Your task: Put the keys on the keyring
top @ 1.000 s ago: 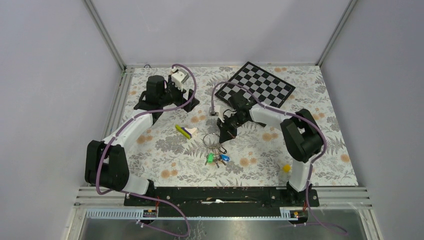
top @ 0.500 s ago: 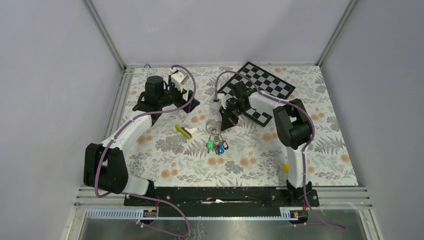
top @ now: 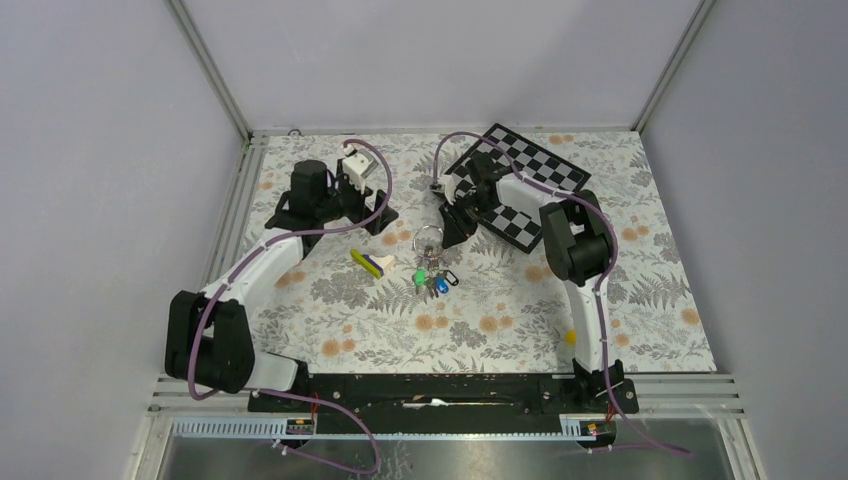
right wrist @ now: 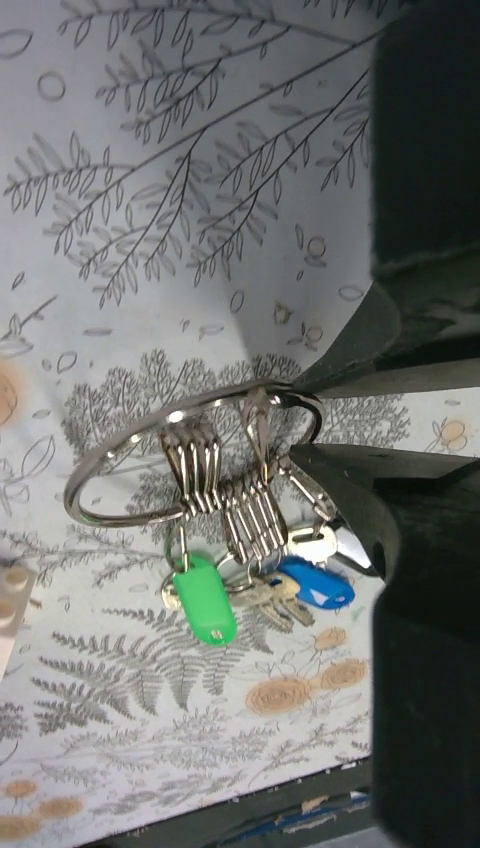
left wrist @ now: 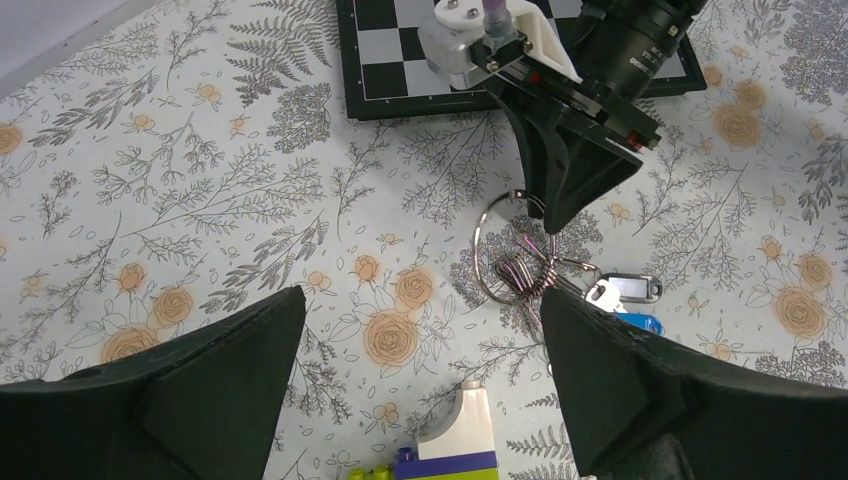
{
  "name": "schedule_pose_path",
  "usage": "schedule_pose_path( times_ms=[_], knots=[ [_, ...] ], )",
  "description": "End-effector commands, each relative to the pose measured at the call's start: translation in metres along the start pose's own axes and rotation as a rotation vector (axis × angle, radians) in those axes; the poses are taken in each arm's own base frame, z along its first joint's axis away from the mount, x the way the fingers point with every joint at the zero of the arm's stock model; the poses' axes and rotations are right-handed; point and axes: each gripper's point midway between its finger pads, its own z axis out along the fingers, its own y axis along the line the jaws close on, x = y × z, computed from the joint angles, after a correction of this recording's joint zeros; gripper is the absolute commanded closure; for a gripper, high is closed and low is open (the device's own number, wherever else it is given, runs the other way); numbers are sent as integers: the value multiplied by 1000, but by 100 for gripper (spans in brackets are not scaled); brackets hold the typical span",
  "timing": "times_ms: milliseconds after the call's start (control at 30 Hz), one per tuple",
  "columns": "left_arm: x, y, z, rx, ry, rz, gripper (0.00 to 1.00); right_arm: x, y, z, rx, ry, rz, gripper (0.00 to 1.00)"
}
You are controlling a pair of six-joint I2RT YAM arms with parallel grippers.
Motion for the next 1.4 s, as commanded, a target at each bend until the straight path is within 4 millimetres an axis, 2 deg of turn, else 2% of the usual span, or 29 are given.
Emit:
schedule_pose_path(
  times_ms=[0,133,200,367,433,633,833,933,1000,1133,1233,1367],
  knots=[
    [-21,-2,-11,-10,-71,61,1,-16,-14,-15,57,-35,13,66],
    [-23,4,-15,-54,-72,65,1,-23,-19,-34,106,-68,9,45],
    [-24,9,-17,-85,-72,64,1,-26,-18,-47,121,-86,6,30],
    [-34,19,-23,-158,-89,45,1,-27,-2,-79,164,-120,-20,1],
    [-40,26,-27,-204,-100,31,1,-27,7,-93,190,-132,-36,0],
    [-57,44,-37,-308,-127,18,1,-38,32,-155,376,-226,-98,0],
    [-68,53,-49,-376,-169,-15,1,-43,47,-222,684,-364,-136,0],
    [-73,59,-63,-448,-216,1,1,-35,53,-252,854,-459,-98,0],
    [-78,62,-72,-481,-235,24,1,-17,53,-263,953,-510,-45,0],
    [-80,67,-84,-543,-244,69,1,-4,67,-278,1028,-623,-16,0],
    [-81,69,-88,-559,-234,87,1,2,76,-278,1022,-650,-37,0],
    [-92,56,-94,-515,-262,98,1,14,85,-276,1019,-656,-43,1]
  ],
)
